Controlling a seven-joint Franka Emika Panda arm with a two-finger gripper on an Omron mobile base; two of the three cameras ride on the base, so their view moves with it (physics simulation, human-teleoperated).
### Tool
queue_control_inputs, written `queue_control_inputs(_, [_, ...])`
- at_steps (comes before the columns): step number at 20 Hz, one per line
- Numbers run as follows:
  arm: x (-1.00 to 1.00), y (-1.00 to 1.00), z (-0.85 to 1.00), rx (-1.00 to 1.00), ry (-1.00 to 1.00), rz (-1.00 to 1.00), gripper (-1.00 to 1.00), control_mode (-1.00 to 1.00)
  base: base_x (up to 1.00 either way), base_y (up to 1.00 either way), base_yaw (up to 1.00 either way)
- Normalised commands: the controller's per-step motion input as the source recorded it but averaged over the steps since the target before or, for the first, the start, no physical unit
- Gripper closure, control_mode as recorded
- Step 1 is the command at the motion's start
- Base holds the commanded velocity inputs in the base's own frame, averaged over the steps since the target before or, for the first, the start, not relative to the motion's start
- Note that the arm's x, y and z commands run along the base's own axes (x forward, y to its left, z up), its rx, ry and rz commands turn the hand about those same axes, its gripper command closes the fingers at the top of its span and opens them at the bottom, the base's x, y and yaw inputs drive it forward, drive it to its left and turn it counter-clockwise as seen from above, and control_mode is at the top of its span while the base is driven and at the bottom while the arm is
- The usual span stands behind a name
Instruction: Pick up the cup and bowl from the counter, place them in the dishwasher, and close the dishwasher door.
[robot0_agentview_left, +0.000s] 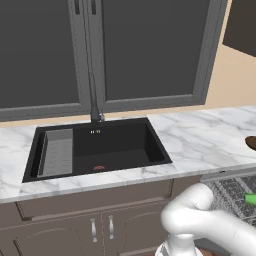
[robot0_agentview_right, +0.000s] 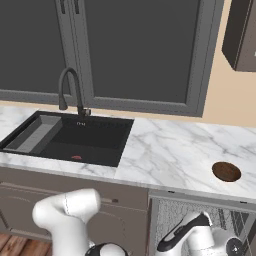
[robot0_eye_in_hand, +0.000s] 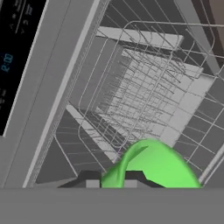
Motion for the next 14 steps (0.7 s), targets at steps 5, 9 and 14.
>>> queue_control_inputs(5, [0.31, -0.04, -0.16, 0.00, 0.00, -0.03, 1.00, -1.00, 0.00, 0.00, 0.00])
queue_control_inputs(9, [0.41, -0.04, -0.32, 0.00, 0.00, -0.02, 1.00, -1.00, 0.00, 0.00, 0.00])
queue_control_inputs(14, [0.39, -0.02, -0.54, -0.02, 0.04, 0.00, 1.00, -1.00, 0.00, 0.00, 0.00])
